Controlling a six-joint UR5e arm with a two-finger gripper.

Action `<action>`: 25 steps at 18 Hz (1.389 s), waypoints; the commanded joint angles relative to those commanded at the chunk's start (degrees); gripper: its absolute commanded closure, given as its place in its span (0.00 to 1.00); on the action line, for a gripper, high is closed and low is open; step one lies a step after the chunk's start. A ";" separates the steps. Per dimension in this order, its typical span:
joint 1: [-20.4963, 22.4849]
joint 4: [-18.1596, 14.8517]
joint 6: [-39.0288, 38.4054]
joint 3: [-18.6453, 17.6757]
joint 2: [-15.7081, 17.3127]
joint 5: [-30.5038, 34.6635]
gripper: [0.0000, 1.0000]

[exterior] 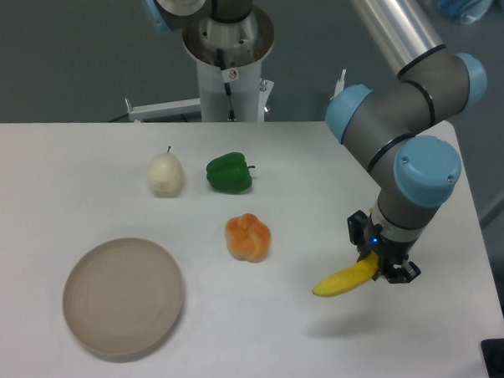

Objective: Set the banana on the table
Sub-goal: 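Carry the held yellow banana toward the green pepper and lower it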

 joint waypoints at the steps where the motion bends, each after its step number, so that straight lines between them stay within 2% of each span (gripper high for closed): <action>1: 0.00 0.00 0.00 -0.09 0.00 0.00 0.89; 9: 0.00 0.00 -0.61 -1.58 0.35 0.53 0.88; 14: 1.84 0.44 -1.75 -9.65 4.21 0.18 0.88; 16: 2.28 3.76 -5.52 -13.17 5.53 0.09 0.89; 19: 3.85 12.45 -7.30 -21.24 7.81 0.00 0.90; 23: 6.84 14.14 1.48 -28.20 10.97 0.18 0.88; 25: 7.47 15.38 5.07 -30.22 11.07 0.18 0.84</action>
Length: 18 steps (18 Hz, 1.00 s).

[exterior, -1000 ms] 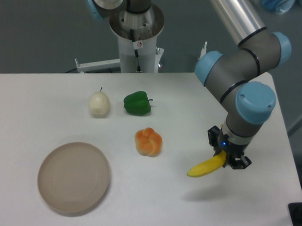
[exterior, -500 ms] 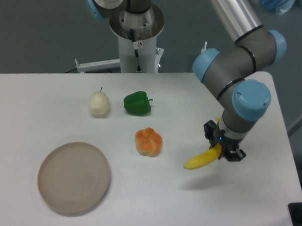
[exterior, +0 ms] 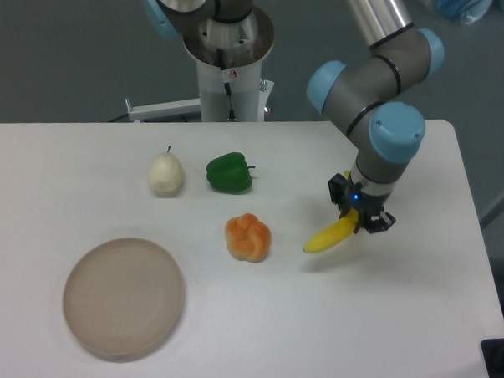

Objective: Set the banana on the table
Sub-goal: 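Carry the held yellow banana toward the green pepper and lower it, then open the gripper to release the banana and lift away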

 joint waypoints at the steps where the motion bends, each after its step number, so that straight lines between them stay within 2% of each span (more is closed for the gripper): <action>1: 0.18 0.18 1.50 -0.79 0.00 0.09 0.80; 2: 0.44 0.27 2.13 -1.50 0.00 0.09 0.77; 4: 0.53 1.58 2.14 -2.99 0.00 0.09 0.63; 8: 0.18 2.20 2.13 -4.93 0.44 0.09 0.57; 9: 0.18 2.20 2.13 -5.02 0.53 0.09 0.49; 10: 0.09 2.20 2.22 -5.11 0.53 0.00 0.08; 11: 0.09 2.29 2.05 -5.02 0.53 0.00 0.00; 16: 0.09 2.20 1.34 -3.71 0.97 -0.09 0.00; 18: 0.09 2.03 1.52 -1.87 0.97 -0.26 0.00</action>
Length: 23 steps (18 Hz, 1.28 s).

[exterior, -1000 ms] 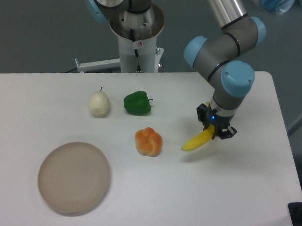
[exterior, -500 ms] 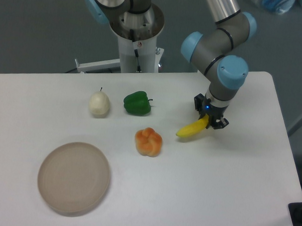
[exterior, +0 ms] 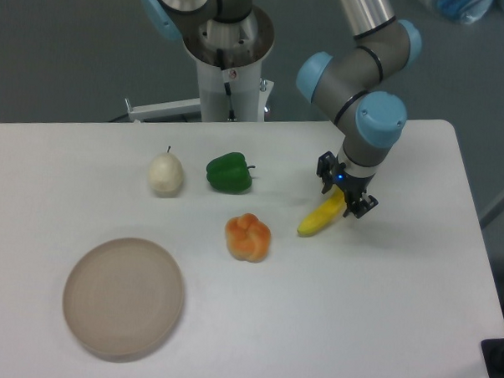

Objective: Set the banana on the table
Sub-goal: 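Open the gripper to release the banana and lift away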

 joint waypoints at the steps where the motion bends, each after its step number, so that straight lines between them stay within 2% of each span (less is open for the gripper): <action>1: 0.00 -0.09 0.00 0.70 0.09 -0.09 0.00; 4: -0.17 -1.14 0.09 4.91 0.09 -0.35 0.00; 8: -0.44 -1.41 0.70 8.26 -0.61 -0.35 0.00; 11: -2.19 -6.22 0.70 15.54 -2.72 -0.44 0.00; 15: -4.91 -15.80 -0.26 28.01 -7.11 -0.35 0.00; 17: -5.88 -18.01 -1.48 31.81 -9.13 -0.35 0.00; 23: -7.73 -17.84 -4.22 35.95 -13.35 0.44 0.00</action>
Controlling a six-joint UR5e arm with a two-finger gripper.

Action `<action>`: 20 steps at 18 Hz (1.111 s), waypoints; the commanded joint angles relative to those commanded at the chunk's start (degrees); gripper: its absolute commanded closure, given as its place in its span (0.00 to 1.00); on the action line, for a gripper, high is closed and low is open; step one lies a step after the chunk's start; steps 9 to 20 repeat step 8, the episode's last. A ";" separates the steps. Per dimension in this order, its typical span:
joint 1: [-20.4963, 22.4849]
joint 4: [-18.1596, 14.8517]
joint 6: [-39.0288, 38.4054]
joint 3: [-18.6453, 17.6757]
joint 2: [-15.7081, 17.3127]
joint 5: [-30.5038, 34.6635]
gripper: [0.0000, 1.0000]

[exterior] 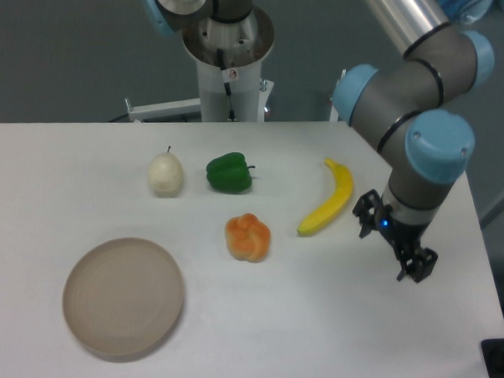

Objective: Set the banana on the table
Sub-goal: 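Open the gripper to release the banana and lift away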

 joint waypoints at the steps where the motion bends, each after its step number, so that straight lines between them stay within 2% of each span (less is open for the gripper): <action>1: -0.09 0.00 -0.09 0.70 -0.70 0.09 0.00; 4: -1.23 0.00 -1.23 1.85 -2.03 1.58 0.00; 20: -1.49 0.00 -1.32 1.76 -2.12 1.67 0.00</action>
